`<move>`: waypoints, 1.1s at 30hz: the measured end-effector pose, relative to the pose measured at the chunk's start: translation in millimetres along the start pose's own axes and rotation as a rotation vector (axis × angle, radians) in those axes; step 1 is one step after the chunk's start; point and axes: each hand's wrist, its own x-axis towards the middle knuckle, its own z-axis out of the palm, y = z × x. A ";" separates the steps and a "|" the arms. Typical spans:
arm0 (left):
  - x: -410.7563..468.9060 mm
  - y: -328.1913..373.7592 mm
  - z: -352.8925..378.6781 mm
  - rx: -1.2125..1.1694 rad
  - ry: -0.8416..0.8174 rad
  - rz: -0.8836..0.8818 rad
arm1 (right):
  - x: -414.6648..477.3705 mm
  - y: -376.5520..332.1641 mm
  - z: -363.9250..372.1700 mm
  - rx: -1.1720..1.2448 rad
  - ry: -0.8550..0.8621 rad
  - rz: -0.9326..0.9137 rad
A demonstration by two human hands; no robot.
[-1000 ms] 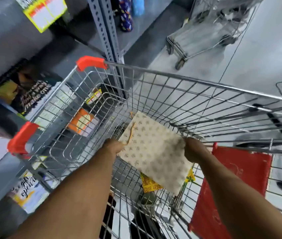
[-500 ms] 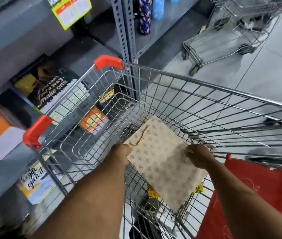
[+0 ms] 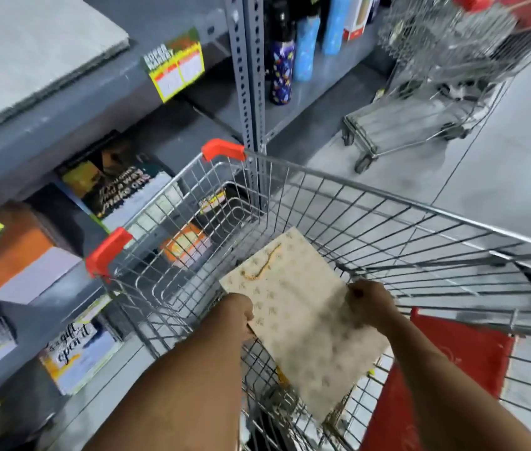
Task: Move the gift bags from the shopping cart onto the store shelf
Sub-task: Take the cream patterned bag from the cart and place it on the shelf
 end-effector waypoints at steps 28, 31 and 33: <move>-334.6 125.5 -174.1 -0.429 0.087 1.309 | -164.5 -221.2 -194.5 0.859 0.053 -0.630; -334.9 128.0 -187.3 -0.455 0.085 1.304 | -169.6 -233.6 -191.1 0.860 0.058 -0.632; -330.1 128.8 -201.1 -0.480 0.082 1.311 | -170.9 -246.8 -185.0 0.849 0.046 -0.632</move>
